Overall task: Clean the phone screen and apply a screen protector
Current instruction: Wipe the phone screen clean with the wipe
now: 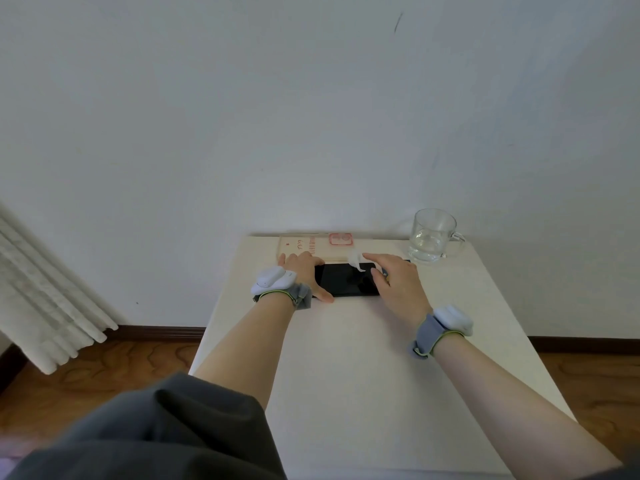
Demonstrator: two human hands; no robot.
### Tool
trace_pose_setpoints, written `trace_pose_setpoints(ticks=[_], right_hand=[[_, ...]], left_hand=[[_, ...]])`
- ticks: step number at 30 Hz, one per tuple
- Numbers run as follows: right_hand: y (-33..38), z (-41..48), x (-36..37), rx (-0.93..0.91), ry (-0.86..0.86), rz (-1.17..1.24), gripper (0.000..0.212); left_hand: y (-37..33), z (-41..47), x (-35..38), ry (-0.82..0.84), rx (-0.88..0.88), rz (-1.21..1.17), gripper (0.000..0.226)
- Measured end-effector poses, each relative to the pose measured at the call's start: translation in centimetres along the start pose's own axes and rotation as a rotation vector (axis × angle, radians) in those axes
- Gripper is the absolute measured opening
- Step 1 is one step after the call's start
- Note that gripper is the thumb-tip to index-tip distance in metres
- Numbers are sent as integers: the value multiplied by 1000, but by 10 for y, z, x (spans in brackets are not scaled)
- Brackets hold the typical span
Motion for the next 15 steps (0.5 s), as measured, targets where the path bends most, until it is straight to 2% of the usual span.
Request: trace_pose_setpoints(ticks=[3,8,12,15], right_hand=[[7,4,6,-27,-3,-25,32],[20,2,22,-85,150,-261,31],[18,-2,20,-74,-14,-204,32],[19,-1,23,-90,41,-275,35]], left_hand=[[0,0,-1,-1,4,2,86],[0,0,-1,-16,13,23,84],[1,0,0,-14,16,25,84],[2,0,0,-15,12,34,84]])
Point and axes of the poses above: each hand's wrist, its own z-axis towards the middle knuckle, its own x-axis out of the palm, y = z × x, the point moved 2 cm from there along z, towards the middle knuckle, and after that the axes turned 15 degrees about x, right-handed, at the moved point
